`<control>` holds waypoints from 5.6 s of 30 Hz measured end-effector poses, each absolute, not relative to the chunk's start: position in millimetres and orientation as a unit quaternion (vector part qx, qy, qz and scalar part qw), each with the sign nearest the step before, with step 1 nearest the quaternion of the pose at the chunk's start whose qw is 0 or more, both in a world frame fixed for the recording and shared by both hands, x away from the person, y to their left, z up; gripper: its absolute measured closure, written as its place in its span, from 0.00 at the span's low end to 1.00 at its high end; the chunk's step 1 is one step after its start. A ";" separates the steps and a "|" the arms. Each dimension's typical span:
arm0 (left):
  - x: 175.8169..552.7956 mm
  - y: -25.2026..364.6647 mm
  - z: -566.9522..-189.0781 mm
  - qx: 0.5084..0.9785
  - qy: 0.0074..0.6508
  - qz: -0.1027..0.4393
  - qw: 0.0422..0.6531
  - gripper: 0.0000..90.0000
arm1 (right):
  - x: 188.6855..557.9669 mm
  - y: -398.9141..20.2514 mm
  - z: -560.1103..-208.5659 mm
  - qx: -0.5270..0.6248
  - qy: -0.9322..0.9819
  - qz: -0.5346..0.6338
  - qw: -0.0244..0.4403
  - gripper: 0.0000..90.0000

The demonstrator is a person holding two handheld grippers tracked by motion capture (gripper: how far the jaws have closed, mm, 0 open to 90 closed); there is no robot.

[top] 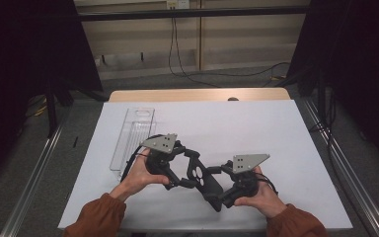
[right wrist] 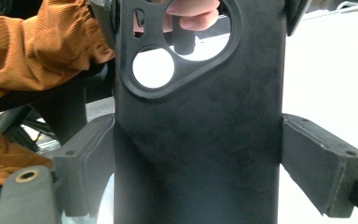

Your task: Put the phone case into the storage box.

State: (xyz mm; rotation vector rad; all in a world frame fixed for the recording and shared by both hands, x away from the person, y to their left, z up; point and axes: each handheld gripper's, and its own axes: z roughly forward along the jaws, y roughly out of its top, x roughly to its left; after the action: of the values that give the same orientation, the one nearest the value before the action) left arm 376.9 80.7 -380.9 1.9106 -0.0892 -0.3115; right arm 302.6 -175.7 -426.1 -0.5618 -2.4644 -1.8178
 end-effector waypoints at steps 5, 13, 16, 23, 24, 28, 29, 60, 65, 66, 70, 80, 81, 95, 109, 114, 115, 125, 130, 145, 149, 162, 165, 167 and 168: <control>375.5 79.8 -381.0 0.813 -0.045 -0.138 0.564 0.12 | 301.9 -174.3 -426.8 -0.177 -0.794 -0.581 0.020 0.16; 374.9 80.2 -380.0 0.818 -0.043 -0.136 0.558 0.14 | 301.7 -173.8 -427.2 -0.174 -0.796 -0.579 0.019 0.16; 374.9 80.3 -379.9 0.818 -0.042 -0.137 0.557 0.14 | 301.8 -173.9 -426.9 -0.174 -0.796 -0.580 0.019 0.16; 373.9 79.5 -379.3 0.818 -0.037 -0.135 0.558 0.13 | 301.6 -173.5 -426.8 -0.175 -0.797 -0.578 0.016 0.16; 373.9 79.5 -379.3 0.818 -0.037 -0.135 0.558 0.13 | 301.6 -173.5 -426.8 -0.175 -0.797 -0.578 0.016 0.16; 374.4 78.6 -379.9 0.818 -0.033 -0.134 0.558 0.12 | 302.2 -173.8 -426.7 -0.177 -0.798 -0.576 0.012 0.16; 374.3 78.4 -380.0 0.819 -0.033 -0.133 0.557 0.12 | 302.3 -173.8 -426.8 -0.178 -0.798 -0.576 0.013 0.16; 371.3 79.9 -368.5 0.816 -0.015 -0.126 0.564 0.16 | 300.8 -173.6 -424.7 -0.180 -0.786 -0.592 0.010 0.11; 372.6 82.2 -366.3 0.816 -0.002 -0.117 0.566 0.16 | 300.6 -173.7 -424.3 -0.192 -0.783 -0.592 0.005 0.04; 373.2 82.9 -366.0 0.817 0.003 -0.116 0.565 0.16 | 300.7 -174.1 -424.0 -0.194 -0.781 -0.593 0.002 0.04; 375.2 86.1 -364.7 0.816 0.017 -0.106 0.568 0.16 | 301.5 -176.7 -423.0 -0.205 -0.776 -0.596 -0.004 0.02; 378.9 93.2 -362.0 0.819 0.050 -0.088 0.564 0.16 | 302.6 -183.1 -422.4 -0.230 -0.770 -0.595 -0.020 0.01; 379.3 94.0 -361.6 0.819 0.051 -0.086 0.565 0.16 | 302.5 -183.9 -422.2 -0.231 -0.770 -0.594 -0.022 0.01; 386.8 106.6 -358.5 0.820 0.112 -0.056 0.558 0.16 | 298.7 -200.1 -419.6 -0.270 -0.755 -0.594 -0.058 0.01; 390.5 113.9 -357.3 0.819 0.160 -0.025 0.551 0.16 | 288.5 -219.2 -418.7 -0.304 -0.737 -0.595 -0.101 0.01; 390.0 114.8 -358.3 0.820 0.175 -0.015 0.545 0.16 | 284.3 -226.3 -419.2 -0.316 -0.730 -0.596 -0.112 0.01; 390.2 115.6 -358.5 0.822 0.181 -0.008 0.541 0.16 | 283.6 -227.6 -419.1 -0.321 -0.727 -0.595 -0.117 0.00; 390.2 121.7 -357.5 0.816 0.207 0.008 0.540 0.16 | 272.5 -245.3 -418.6 -0.352 -0.708 -0.590 -0.163 0.00; 390.2 124.1 -357.5 0.816 0.217 0.017 0.536 0.16 | 265.4 -255.0 -420.3 -0.367 -0.703 -0.582 -0.178 0.00; 392.3 139.0 -354.9 0.802 0.258 0.037 0.537 0.16 | 256.7 -274.8 -428.8 -0.393 -0.684 -0.579 -0.207 0.00; 393.1 144.9 -351.7 0.799 0.265 0.044 0.538 0.16 | 255.4 -275.3 -432.1 -0.399 -0.686 -0.570 -0.210 0.00; 396.6 164.6 -340.0 0.788 0.297 0.066 0.536 0.16 | 255.7 -280.2 -432.7 -0.409 -0.681 -0.568 -0.218 0.00; 397.3 168.2 -338.2 0.787 0.301 0.070 0.535 0.16 | 255.0 -280.3 -431.6 -0.409 -0.677 -0.570 -0.221 0.00; 397.8 170.5 -336.6 0.784 0.303 0.070 0.537 0.16 | 255.1 -280.5 -431.3 -0.409 -0.677 -0.571 -0.221 0.00; 398.1 173.0 -334.3 0.783 0.307 0.073 0.536 0.16 | 255.1 -280.3 -431.5 -0.409 -0.677 -0.571 -0.220 0.00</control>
State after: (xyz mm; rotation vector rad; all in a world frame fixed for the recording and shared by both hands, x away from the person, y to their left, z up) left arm 398.1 173.0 -334.3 1.8634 0.7305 0.1747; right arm 255.1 -280.3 -431.5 -1.5033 -2.4888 -2.0990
